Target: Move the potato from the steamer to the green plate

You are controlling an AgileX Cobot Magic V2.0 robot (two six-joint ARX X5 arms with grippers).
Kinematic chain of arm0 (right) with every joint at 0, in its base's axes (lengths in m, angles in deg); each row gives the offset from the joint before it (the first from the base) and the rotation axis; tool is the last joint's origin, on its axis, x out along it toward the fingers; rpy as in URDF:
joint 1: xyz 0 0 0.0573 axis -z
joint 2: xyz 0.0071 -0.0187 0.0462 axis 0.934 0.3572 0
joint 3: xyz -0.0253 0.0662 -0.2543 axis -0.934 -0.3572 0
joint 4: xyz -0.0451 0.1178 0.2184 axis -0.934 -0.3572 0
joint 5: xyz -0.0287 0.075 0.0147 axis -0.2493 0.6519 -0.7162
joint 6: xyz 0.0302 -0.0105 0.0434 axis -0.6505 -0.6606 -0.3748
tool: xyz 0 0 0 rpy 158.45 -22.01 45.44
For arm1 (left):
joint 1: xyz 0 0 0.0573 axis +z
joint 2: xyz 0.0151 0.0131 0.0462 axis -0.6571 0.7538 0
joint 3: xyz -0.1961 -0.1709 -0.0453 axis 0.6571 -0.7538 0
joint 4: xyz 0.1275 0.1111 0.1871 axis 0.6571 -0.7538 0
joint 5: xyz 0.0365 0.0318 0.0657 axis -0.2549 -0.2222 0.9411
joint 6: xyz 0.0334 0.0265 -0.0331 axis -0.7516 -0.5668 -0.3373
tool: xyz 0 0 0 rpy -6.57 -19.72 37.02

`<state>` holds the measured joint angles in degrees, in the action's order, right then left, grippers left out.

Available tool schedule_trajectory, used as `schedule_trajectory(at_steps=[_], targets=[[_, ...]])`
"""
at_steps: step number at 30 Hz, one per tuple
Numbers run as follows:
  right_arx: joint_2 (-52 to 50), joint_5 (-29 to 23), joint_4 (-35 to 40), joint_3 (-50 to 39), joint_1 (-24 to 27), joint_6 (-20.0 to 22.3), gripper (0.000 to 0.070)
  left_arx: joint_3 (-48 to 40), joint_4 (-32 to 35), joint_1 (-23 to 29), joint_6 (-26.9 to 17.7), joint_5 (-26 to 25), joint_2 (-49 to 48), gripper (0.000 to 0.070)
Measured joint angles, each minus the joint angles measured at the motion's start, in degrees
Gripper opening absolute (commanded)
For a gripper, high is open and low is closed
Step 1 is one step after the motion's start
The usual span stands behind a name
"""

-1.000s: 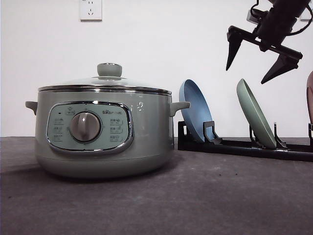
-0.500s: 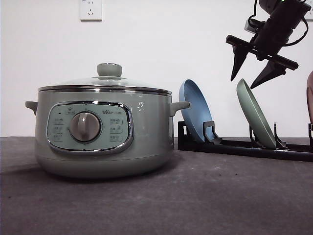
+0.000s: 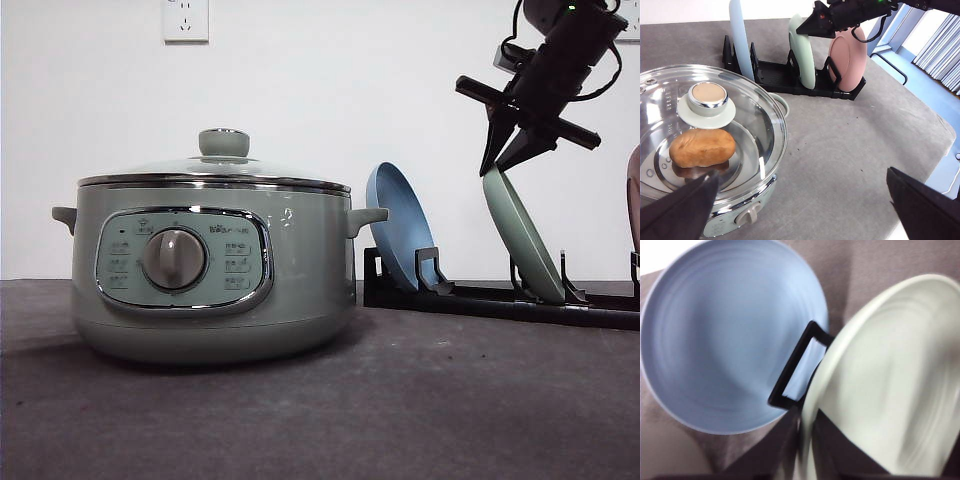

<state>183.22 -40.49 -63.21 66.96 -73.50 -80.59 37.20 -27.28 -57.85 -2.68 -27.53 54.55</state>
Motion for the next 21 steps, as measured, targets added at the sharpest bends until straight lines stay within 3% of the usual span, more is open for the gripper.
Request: schedule_trajectory(at_steps=[9, 21], targets=[[-2.1, 3.4, 0.0, 0.0, 0.1, -1.3, 0.0006, 0.0, -0.6, 0.0, 0.0, 0.0, 0.0, 0.07], [-19.1, 10.3, -3.3, 0.0, 0.0, 0.1, 0.0006, 0.0, -1.1, 0.0, 0.0, 0.0, 0.0, 0.07]])
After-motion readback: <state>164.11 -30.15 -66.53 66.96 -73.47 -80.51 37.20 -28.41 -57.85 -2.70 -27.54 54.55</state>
